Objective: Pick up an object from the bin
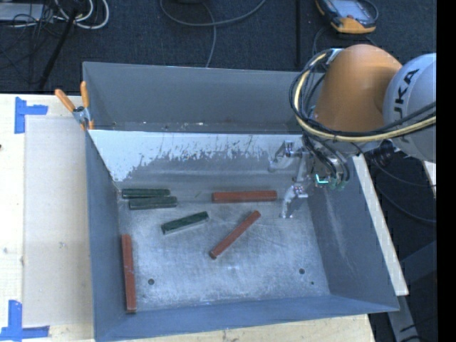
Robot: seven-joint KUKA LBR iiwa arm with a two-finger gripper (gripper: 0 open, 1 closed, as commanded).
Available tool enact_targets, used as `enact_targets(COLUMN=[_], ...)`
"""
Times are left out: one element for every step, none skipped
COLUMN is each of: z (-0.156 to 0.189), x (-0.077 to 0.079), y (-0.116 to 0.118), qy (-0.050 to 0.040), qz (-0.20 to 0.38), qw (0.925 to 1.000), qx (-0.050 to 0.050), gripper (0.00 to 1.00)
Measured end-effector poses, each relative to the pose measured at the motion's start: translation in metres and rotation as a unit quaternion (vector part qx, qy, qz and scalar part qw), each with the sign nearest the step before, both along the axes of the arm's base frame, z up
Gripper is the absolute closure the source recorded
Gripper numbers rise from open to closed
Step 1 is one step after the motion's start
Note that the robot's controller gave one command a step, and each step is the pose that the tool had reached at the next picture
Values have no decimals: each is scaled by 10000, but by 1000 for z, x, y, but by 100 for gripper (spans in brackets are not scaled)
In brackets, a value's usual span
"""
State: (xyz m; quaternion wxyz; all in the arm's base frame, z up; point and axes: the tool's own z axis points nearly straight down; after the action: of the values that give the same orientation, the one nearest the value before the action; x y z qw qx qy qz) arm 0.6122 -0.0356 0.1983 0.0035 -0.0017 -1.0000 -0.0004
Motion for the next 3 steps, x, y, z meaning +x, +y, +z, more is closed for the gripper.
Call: enact_targets(z=[4, 1, -38], x=[2, 3, -7], y=[0, 0, 14], qy=[-34, -54, 2], qz=[4, 6, 719], qw=[10000, 10000, 9974], qx=[-3, -5, 3], gripper=[0, 0, 0])
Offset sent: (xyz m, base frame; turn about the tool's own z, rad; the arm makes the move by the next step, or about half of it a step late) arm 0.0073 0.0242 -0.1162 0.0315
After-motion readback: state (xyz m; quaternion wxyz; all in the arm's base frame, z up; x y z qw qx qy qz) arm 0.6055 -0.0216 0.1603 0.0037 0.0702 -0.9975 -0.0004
